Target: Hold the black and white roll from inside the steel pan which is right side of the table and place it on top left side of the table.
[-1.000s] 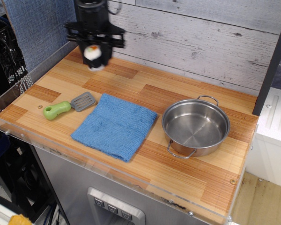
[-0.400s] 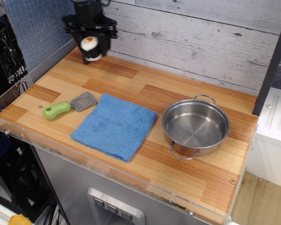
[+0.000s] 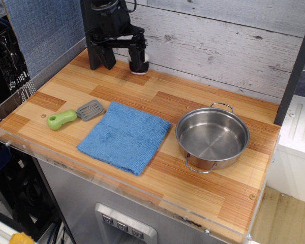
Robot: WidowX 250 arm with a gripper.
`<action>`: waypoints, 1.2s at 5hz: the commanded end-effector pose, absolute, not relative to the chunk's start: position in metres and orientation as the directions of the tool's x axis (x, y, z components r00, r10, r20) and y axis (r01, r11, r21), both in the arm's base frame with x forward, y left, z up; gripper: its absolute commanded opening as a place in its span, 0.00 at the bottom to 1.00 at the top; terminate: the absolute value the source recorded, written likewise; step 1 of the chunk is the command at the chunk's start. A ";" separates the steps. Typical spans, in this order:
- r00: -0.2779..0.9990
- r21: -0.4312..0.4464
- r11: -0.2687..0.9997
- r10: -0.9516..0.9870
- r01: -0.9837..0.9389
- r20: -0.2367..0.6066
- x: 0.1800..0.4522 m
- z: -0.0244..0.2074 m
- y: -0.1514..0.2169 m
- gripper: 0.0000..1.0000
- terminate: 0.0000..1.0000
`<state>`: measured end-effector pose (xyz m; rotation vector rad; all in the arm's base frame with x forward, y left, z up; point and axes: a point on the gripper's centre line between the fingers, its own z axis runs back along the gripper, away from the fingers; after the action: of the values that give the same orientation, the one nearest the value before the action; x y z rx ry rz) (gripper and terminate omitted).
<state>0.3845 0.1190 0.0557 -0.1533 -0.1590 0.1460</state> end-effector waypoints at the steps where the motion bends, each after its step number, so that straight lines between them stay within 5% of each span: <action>1: 0.955 -0.130 0.991 0.058 -0.020 0.290 0.369 0.171 0.079 1.00 0.00; 2: 0.953 -0.139 0.983 -0.078 0.123 0.292 0.358 0.203 0.053 1.00 0.00; 4: 0.953 -0.042 0.974 -0.210 0.224 0.219 0.340 0.196 0.021 1.00 0.00; 6: 0.976 -0.006 0.996 -0.090 0.093 0.197 0.324 0.191 0.035 1.00 0.00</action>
<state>0.3402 0.0320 0.1666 -0.0248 -0.1319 -0.1014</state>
